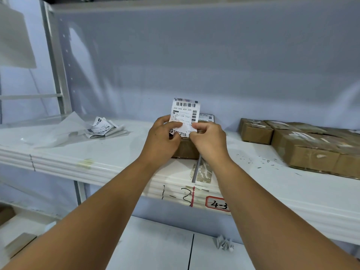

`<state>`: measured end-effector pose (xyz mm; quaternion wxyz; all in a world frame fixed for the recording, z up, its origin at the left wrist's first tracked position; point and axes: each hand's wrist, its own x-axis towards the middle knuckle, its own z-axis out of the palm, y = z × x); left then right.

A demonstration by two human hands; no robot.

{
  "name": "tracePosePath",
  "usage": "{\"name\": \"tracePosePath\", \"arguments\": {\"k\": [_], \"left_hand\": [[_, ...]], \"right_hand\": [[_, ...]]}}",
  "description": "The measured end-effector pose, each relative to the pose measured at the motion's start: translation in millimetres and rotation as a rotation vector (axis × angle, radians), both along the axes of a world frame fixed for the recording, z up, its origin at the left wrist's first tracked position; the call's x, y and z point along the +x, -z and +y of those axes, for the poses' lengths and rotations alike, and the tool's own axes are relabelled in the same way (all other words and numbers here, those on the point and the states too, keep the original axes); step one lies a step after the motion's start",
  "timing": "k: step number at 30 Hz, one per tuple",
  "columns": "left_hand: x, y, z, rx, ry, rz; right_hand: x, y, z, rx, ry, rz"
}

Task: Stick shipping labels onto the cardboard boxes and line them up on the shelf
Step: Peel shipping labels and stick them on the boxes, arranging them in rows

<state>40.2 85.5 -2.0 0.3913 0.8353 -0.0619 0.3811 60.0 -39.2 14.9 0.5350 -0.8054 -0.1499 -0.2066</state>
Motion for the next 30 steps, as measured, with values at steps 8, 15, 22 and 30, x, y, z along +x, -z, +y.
{"name": "tracePosePath", "arguments": {"k": [8,15,22,30], "left_hand": [[-2.4,0.7,-0.6,0.139,-0.025,0.029],[3.5,3.1,2.1,0.182,-0.057,0.008],[2.4,3.4,0.6,0.229,-0.133,0.028],[1.7,3.3,0.7,0.185,-0.137,0.059]], "right_hand": [[2.8,3.0,2.4,-0.119,0.111,0.088],[1.4,4.9,2.0,-0.214,0.183,0.037],[3.9,7.1,3.9,-0.247,0.211,0.007],[4.6,5.1,2.8,-0.266,0.213,0.065]]}}
